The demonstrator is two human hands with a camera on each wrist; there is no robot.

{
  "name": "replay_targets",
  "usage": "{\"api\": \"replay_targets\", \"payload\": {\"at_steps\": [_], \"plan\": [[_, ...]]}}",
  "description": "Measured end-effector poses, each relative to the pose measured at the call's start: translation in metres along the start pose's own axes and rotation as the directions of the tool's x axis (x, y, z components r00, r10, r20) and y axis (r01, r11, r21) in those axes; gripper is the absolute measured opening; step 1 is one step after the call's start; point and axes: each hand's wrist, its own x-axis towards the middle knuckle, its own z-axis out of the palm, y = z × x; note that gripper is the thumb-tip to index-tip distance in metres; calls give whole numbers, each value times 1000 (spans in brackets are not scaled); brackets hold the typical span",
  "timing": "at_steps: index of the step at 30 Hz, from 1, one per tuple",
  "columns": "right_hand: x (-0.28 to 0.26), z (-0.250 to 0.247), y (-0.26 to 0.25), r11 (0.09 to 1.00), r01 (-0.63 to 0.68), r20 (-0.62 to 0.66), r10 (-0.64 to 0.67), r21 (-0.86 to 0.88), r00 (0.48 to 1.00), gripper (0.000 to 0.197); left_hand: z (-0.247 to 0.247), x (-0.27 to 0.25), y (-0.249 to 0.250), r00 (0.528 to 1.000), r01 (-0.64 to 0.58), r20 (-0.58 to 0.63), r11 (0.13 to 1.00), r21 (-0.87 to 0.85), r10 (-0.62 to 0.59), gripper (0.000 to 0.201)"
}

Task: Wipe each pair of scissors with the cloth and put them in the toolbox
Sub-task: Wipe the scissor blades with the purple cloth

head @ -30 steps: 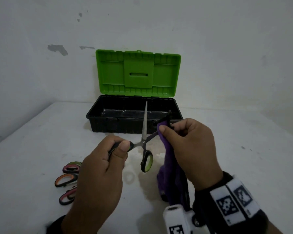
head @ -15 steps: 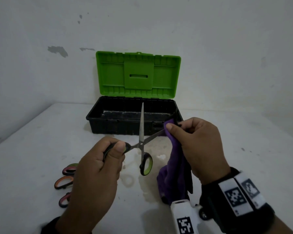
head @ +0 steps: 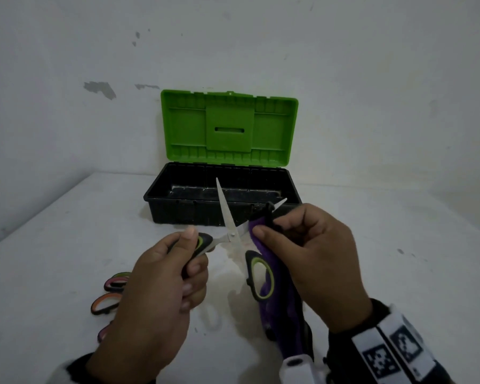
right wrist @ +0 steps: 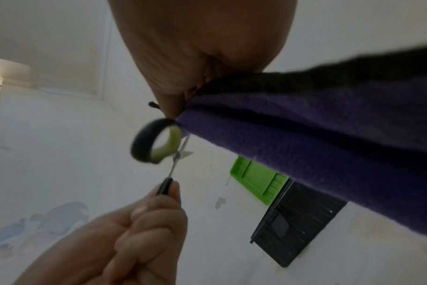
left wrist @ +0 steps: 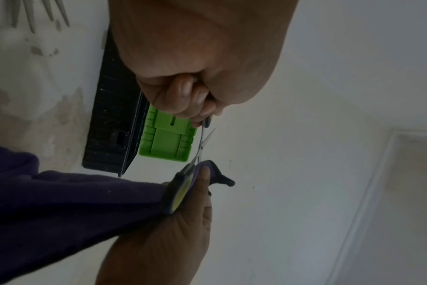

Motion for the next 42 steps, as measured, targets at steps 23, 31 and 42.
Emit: {"api": "replay_targets", "payload": {"at_steps": [23, 31, 42], "plan": [[-3, 4, 0, 977, -190, -30, 194, 93, 981, 26, -6, 0, 3, 996, 3, 90, 994, 110, -12, 24], [0, 2, 1, 971, -198, -12, 201, 133, 979, 27, -8, -1, 6, 996, -15, 88, 996, 86, 8, 31], [23, -24, 0, 956, -246, -130, 268, 163, 955, 30, -6, 1, 3, 990, -136, 60, 949, 285, 124, 37]]}}
